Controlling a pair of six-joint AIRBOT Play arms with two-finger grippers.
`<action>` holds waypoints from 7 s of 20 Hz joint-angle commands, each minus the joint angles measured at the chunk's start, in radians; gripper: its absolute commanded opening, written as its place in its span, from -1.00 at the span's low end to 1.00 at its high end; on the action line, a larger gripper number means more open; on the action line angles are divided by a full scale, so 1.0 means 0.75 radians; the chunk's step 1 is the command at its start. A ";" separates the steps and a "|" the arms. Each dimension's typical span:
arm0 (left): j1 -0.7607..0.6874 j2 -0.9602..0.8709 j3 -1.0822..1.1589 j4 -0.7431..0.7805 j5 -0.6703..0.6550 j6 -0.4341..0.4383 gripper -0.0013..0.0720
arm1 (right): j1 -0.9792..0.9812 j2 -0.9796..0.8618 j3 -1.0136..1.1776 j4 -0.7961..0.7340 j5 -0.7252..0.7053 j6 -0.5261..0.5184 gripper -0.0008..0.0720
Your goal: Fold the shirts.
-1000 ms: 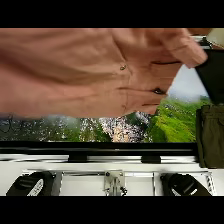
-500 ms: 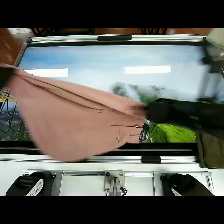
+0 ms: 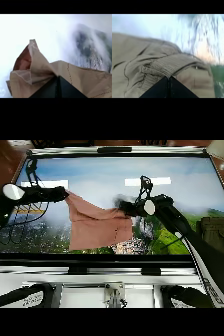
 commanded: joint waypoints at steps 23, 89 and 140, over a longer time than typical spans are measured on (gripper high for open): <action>-0.138 -0.227 0.067 0.084 -0.654 0.073 -0.88 | -0.344 -0.242 -0.006 0.069 0.223 -0.364 -0.83; 0.004 0.051 0.134 0.216 -0.962 -0.083 0.69 | -0.418 -0.246 -0.389 0.956 0.502 -1.012 -0.83; 0.000 0.051 0.134 0.075 -0.824 -0.083 0.65 | -2.305 0.154 0.332 -0.152 1.278 -0.690 -0.83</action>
